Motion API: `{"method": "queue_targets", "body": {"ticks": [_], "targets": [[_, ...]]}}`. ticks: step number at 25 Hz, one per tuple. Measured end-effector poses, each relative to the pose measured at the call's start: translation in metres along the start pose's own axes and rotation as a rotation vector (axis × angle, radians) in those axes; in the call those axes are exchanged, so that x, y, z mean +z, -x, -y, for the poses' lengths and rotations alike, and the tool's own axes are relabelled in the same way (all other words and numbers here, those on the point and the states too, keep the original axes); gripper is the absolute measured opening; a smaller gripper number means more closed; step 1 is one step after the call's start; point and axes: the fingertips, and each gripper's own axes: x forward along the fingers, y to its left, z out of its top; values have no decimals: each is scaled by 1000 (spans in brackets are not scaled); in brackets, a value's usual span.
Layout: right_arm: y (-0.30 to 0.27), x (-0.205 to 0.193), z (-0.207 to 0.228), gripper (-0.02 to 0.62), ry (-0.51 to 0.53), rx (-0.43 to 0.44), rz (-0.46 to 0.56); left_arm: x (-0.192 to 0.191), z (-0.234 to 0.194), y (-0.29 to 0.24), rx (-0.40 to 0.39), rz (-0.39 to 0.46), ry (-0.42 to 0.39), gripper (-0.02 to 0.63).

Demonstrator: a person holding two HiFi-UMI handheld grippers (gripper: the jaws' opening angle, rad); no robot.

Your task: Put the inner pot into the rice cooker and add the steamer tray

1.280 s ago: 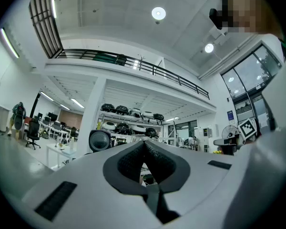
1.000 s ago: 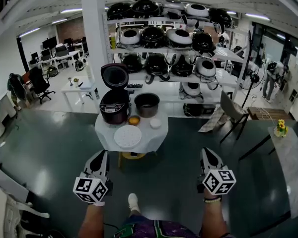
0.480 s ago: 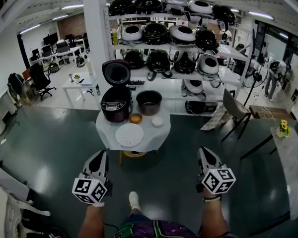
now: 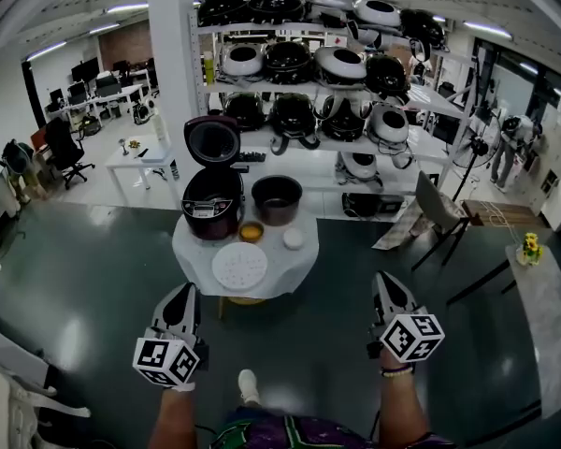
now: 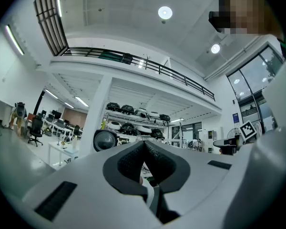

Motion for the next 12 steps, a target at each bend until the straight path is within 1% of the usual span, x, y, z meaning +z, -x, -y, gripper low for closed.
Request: {"method": "queue_targets", "body": {"ticks": [5, 9, 12], "targets": [[-53, 20, -11, 5, 30, 0, 23, 15, -28, -41, -10, 37, 5, 21], [-99, 23, -22, 5, 52, -2, 18, 26, -61, -71, -10, 55, 0, 21], [-134, 23, -29, 5, 58, -10, 12, 28, -89, -95, -12, 50, 3, 21]]}}
